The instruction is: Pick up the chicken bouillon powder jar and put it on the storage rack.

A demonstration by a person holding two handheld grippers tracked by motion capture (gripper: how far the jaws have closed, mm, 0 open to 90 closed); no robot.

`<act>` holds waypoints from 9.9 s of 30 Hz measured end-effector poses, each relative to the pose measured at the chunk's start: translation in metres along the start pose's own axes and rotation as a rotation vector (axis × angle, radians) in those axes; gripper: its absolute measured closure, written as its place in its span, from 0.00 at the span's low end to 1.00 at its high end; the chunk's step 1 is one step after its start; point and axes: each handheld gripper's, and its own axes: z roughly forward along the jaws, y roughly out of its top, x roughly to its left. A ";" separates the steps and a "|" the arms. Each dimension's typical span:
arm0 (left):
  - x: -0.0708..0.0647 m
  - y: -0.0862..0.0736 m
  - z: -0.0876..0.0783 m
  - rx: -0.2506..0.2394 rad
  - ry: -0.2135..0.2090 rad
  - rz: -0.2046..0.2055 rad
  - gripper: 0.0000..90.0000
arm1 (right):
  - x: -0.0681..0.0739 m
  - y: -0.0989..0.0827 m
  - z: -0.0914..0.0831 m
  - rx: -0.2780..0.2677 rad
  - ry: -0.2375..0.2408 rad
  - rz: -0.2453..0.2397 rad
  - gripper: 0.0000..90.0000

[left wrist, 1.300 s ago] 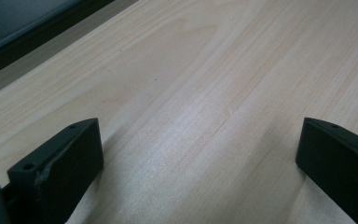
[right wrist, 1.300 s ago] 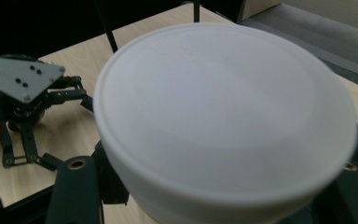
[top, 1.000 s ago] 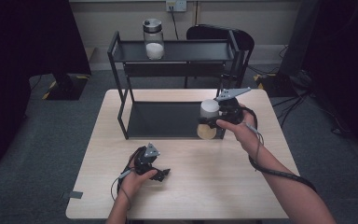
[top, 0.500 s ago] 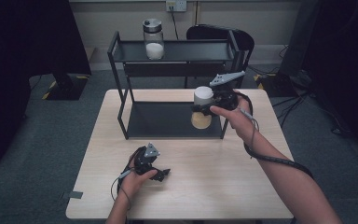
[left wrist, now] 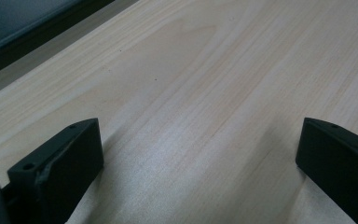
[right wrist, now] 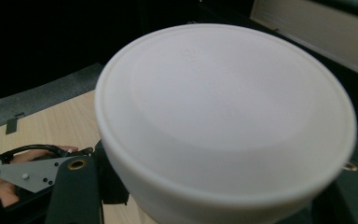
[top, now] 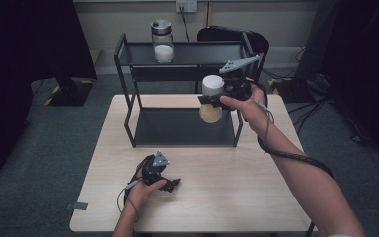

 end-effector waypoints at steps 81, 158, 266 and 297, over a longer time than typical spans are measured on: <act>0.000 0.000 0.000 0.002 0.000 0.002 0.00 | -0.039 0.161 0.020 -0.022 -0.150 0.051 0.38; 0.000 0.000 0.000 0.001 -0.002 0.001 0.00 | 0.005 0.110 0.018 -0.079 -0.284 0.126 0.00; 0.000 0.000 0.000 0.001 -0.001 0.001 0.00 | 0.037 -0.120 0.007 -0.012 -0.084 0.168 0.02; 0.000 0.000 0.000 0.000 -0.001 0.001 0.00 | 0.039 -0.203 -0.012 0.005 -0.073 0.230 0.02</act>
